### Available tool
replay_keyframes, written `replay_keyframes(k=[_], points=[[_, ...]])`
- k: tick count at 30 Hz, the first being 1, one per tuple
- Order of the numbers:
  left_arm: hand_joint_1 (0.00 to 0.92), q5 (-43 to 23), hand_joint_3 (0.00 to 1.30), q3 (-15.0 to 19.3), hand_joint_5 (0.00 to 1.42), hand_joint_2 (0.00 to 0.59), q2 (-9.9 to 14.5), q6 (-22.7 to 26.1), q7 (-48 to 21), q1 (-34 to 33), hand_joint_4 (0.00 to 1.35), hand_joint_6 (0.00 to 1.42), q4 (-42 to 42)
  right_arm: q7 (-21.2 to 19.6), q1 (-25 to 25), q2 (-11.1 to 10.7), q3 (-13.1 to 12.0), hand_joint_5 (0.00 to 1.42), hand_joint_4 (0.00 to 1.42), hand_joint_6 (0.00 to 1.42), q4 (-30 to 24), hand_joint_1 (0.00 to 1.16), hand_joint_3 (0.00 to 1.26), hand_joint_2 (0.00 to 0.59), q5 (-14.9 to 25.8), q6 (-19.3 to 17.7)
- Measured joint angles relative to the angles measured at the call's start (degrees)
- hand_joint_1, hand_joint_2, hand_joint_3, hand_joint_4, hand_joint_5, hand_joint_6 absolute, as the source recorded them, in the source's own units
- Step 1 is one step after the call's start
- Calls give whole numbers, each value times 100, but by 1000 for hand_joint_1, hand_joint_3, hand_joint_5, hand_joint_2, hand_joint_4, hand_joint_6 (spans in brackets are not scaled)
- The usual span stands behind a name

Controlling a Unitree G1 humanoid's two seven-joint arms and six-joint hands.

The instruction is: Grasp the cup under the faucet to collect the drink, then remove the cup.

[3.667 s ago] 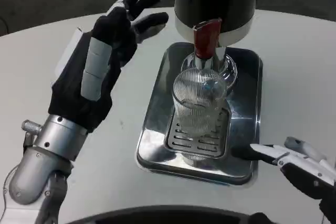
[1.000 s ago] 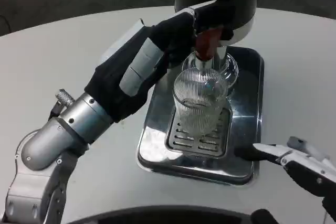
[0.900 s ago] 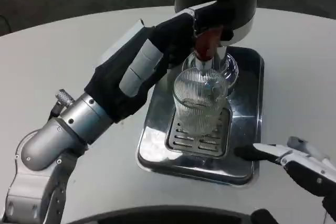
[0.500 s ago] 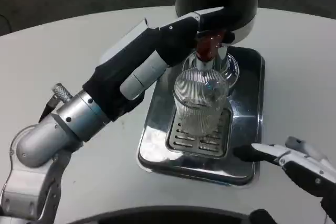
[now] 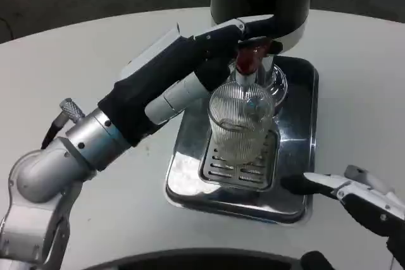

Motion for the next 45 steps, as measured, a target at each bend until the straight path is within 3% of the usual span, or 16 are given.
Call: replay_keyframes(k=[11,26,45], points=[[0,15,271,-25,201,70,32,-142,0,-29,110,75,106,-3,-83,11,87,194,253,20,0,595,268,466,-17,83],[0,90,303,-91,201,68,185,-288,-1,-103,110,74,180,-109,-367,145,462,206,253,47,118,652,251,437,-259,377],[0,217,318,-122,204,69,241,-426,0,-142,119,74,243,-120,-470,187,544,209,253,48,119,673,246,424,-332,481]])
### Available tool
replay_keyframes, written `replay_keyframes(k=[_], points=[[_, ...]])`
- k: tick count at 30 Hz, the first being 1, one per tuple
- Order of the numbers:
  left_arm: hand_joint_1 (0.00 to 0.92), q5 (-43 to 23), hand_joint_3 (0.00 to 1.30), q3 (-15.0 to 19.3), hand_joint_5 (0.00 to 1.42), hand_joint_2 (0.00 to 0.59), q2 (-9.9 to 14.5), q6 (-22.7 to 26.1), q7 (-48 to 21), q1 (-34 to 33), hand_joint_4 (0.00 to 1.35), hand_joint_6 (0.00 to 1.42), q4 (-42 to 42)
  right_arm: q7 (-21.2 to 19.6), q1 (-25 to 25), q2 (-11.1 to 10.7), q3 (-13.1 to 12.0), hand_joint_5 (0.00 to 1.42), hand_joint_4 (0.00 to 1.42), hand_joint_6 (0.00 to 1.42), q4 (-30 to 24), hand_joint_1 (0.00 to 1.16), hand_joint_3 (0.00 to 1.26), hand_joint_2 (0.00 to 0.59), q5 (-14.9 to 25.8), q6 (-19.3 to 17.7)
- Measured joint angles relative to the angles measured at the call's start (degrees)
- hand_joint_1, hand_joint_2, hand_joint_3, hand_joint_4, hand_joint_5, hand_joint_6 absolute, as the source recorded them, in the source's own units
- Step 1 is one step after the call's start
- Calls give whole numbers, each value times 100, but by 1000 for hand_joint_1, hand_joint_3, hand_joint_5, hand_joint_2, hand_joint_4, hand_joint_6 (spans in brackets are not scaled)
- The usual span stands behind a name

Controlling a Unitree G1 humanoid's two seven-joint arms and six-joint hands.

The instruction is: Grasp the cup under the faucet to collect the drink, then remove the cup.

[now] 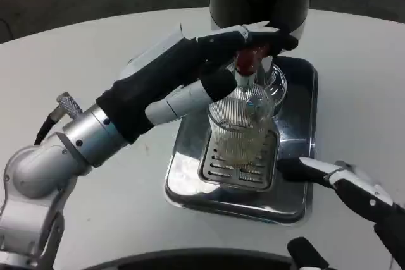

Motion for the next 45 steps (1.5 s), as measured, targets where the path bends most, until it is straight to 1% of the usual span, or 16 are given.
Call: replay_keyframes(k=[11,21,27,30,33,45], points=[[0,65,321,-3,211,69,24,-150,9,-2,122,74,51,-14,-24,2,56,209,253,48,2,673,246,432,-11,26],[0,255,314,-10,211,69,63,-342,72,-9,121,74,79,-36,-58,0,108,209,253,48,15,673,246,433,-41,74],[0,257,250,-13,212,69,87,-385,79,-9,120,74,99,-42,-135,-1,120,209,253,48,29,673,246,433,-70,115],[0,256,176,-13,212,70,94,-387,79,-9,120,74,99,-42,-138,-1,121,214,253,48,29,672,246,433,-71,118],[0,254,142,-13,212,70,97,-387,79,-9,120,74,99,-42,-139,-2,126,217,253,48,29,672,246,433,-71,122],[0,288,126,-32,212,70,122,-436,102,-9,125,74,100,-47,-164,-1,154,220,253,48,36,663,246,428,-84,130]])
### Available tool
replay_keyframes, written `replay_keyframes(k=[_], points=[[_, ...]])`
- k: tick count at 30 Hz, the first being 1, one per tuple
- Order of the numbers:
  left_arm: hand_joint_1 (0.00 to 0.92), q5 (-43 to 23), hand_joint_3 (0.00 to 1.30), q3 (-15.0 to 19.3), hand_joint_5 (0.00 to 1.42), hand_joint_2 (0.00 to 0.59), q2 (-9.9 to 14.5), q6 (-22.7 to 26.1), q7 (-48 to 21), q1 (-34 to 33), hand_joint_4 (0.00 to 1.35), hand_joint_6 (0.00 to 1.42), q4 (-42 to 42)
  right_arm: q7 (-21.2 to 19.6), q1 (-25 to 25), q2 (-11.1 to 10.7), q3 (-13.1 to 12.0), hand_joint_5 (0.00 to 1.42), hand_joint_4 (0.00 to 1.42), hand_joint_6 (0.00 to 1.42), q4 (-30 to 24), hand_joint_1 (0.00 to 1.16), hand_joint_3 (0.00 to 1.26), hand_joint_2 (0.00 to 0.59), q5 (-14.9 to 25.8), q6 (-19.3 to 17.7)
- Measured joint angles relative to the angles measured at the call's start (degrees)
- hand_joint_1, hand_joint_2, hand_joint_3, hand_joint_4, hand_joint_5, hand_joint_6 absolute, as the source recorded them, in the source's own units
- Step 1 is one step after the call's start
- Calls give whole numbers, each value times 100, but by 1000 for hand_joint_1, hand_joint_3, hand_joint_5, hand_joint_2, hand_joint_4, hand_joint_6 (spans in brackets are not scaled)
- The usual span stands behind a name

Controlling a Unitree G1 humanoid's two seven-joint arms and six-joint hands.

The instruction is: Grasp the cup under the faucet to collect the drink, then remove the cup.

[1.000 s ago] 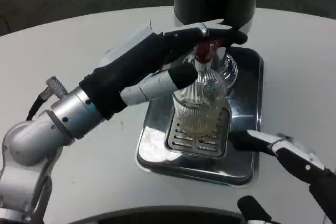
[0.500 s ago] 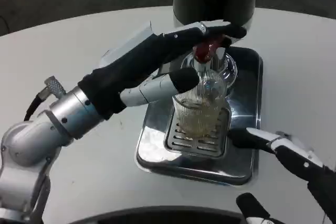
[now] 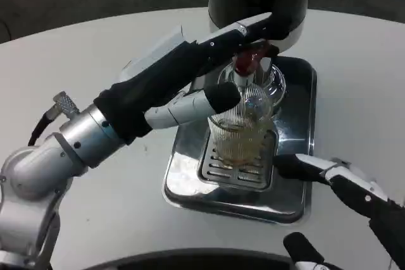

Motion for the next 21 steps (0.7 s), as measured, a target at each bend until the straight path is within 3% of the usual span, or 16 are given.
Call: replay_keyframes(k=[7,13,21], points=[[0,151,132,-18,212,70,6,-124,64,0,129,74,27,-16,-11,5,28,220,253,59,11,669,246,423,-11,55],[0,172,133,-22,212,70,9,-171,78,0,130,74,47,-114,-102,31,117,207,211,83,35,807,201,325,-214,122],[0,174,134,-31,212,69,43,-207,83,-2,130,74,69,-405,-419,254,338,195,194,123,242,900,173,268,-646,330]])
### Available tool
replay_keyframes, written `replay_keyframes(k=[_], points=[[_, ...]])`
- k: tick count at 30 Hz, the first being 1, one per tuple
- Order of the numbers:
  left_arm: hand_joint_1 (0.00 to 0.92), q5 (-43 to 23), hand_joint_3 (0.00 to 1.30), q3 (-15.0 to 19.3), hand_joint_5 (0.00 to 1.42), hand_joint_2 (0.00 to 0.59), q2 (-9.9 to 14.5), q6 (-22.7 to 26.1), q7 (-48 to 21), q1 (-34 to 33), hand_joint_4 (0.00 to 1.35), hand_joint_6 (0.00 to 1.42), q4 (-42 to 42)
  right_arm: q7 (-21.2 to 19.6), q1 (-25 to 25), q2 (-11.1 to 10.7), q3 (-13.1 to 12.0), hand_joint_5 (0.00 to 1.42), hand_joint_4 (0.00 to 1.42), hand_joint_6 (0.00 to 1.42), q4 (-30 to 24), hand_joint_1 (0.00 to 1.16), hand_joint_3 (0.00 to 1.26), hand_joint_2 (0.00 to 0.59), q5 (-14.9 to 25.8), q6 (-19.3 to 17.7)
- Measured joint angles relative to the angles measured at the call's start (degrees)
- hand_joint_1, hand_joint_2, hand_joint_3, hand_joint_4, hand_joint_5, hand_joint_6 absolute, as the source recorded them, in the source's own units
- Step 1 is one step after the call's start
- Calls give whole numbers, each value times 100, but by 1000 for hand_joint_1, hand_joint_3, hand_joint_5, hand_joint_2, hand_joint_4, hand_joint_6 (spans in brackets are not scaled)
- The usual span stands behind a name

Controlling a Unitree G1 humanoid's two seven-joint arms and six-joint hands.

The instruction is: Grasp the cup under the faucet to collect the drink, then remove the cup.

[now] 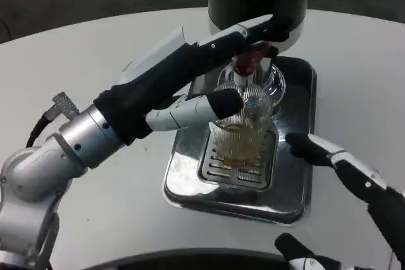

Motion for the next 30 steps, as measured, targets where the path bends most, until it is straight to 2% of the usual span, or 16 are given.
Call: replay_keyframes(k=[9,13,20,25,30], points=[[0,0,142,-11,212,69,14,-20,3,-17,133,74,16,-306,-369,187,310,170,150,170,464,900,117,206,-165,140],[0,0,143,-16,212,68,20,-20,16,-20,139,74,18,-397,-463,243,352,159,131,174,621,893,97,186,-172,208],[0,1,144,-30,212,68,30,-34,63,-20,142,74,20,-649,-714,380,393,148,122,178,1174,885,84,183,-53,319],[0,1,148,-37,212,68,36,-41,67,-20,143,74,20,-807,-902,419,458,135,107,180,1463,872,74,172,59,307],[0,3,151,-45,212,68,38,-48,84,-21,143,74,20,-1055,-1149,453,543,133,107,180,2006,868,70,171,145,219]])
